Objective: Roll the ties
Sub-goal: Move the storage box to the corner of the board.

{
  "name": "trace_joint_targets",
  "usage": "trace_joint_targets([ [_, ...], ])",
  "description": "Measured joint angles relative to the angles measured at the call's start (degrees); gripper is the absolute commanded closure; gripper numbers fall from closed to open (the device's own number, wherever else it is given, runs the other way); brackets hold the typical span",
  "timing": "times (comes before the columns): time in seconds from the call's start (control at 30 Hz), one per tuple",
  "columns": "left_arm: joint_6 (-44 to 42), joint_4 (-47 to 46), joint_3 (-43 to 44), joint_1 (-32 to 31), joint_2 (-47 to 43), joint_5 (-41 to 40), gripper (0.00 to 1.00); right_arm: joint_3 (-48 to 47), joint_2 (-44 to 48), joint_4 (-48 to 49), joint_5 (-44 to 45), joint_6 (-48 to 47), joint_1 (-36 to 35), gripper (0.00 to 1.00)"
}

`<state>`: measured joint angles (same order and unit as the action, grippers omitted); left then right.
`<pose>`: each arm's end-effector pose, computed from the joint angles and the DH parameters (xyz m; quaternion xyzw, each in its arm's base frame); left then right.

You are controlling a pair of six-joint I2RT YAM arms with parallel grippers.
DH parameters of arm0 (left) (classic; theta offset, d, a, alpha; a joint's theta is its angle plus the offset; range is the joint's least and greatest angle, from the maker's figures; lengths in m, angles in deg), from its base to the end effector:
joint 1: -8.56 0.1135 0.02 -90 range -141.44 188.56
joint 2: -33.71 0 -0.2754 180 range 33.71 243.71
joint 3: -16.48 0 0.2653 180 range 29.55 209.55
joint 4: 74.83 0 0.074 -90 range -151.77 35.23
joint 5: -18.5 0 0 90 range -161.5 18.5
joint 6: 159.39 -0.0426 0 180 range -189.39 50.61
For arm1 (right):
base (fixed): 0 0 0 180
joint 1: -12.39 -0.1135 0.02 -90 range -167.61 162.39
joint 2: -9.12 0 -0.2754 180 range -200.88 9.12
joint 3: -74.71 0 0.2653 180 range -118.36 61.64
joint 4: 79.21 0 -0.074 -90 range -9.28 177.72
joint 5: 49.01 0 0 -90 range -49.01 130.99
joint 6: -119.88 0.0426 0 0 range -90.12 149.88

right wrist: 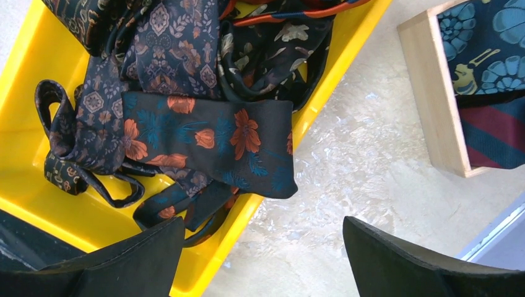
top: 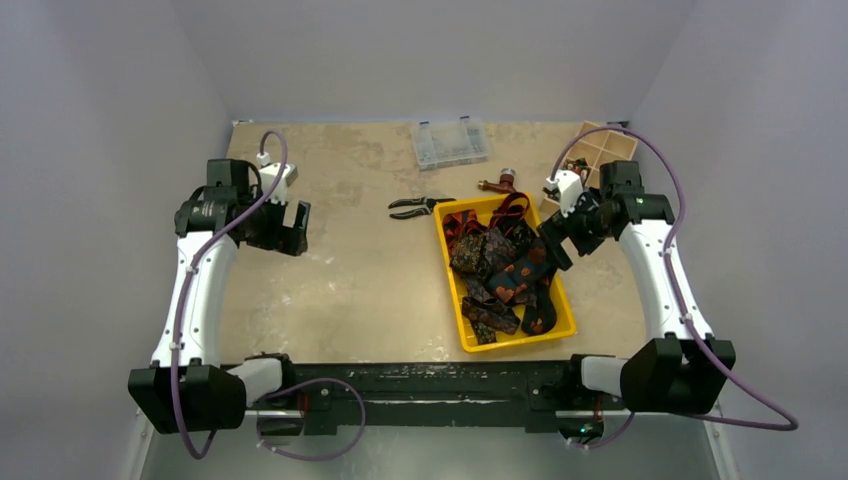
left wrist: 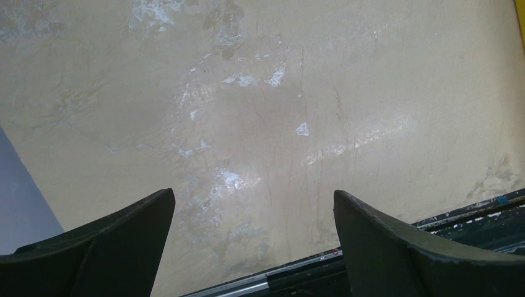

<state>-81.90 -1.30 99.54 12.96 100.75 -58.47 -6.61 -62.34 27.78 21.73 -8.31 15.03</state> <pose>0.2297 0.0080 0.3429 0.0991 0.9492 -0.0669 0.2909 0.2458 0.0027 0.3181 -0.3297 0.9013 0.0726 0.2713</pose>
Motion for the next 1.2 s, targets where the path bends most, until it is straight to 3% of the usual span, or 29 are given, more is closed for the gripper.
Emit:
trace_joint_targets([
  [0.23,0.02,0.48,2.69,0.0,2.75,0.55,0.0,-0.94,-4.76,-2.95,0.92,-3.56,0.0,0.07],
  [0.53,0.0,0.68,3.87,0.0,3.8,1.29,0.0,-1.16,-7.43,-4.37,9.7,-16.09,0.22,0.26],
  [0.83,-0.02,1.46,4.98,0.0,5.29,1.29,0.0,9.22,-13.27,-0.57,19.04,-34.88,2.6,0.24],
  [1.07,0.39,4.17,9.31,0.76,7.8,2.25,0.0,8.92,-23.04,2.01,14.4,-35.87,-4.33,0.23],
  [1.2,1.38,6.62,13.66,3.72,10.47,4.2,0.0,4.85,-29.22,2.58,8.22,-31.04,-10.8,0.2],
])
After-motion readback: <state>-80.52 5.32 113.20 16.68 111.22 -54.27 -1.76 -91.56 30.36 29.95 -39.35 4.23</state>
